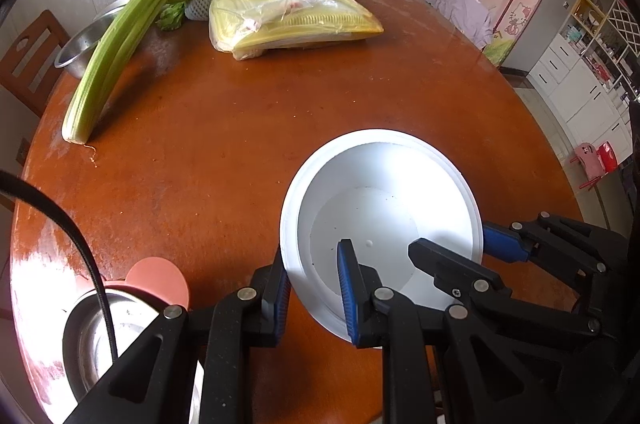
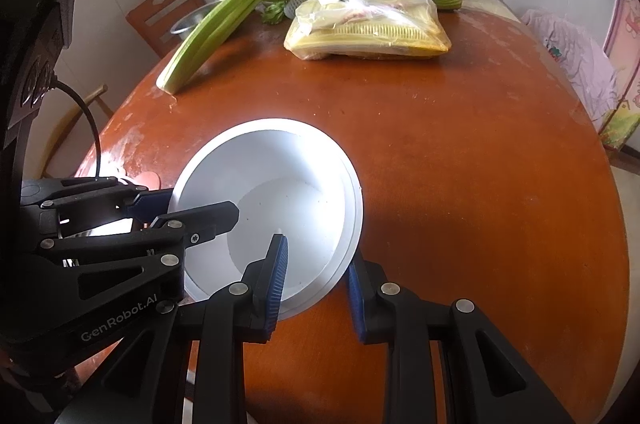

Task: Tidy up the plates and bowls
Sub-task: 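Lift the red-printed bowl and carry it over the steel bowl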

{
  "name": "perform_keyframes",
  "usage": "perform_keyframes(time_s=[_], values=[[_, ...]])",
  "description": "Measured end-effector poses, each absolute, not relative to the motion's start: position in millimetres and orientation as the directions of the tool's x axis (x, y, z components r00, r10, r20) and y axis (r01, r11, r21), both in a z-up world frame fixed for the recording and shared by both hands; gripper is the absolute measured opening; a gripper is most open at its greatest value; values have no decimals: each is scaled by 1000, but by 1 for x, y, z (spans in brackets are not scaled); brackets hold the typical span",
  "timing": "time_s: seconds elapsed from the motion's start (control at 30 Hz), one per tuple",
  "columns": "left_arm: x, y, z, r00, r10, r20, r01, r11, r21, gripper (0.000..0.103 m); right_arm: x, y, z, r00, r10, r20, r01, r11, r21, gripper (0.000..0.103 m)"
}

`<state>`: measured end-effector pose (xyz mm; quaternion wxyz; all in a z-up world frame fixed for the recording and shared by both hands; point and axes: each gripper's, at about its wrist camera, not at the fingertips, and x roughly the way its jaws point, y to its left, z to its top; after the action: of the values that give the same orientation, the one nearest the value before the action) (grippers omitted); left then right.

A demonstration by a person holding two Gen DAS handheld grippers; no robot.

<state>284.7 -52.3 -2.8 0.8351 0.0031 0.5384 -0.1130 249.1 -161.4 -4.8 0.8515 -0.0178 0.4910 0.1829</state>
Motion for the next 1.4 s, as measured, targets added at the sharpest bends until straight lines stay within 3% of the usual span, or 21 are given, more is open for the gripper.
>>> perform_keyframes(time_s=[1.4], values=[[193,-47,56,541,-209,-815,223,970,-101,22,156,-159,58,585,301,-753,-361,928,91,30]])
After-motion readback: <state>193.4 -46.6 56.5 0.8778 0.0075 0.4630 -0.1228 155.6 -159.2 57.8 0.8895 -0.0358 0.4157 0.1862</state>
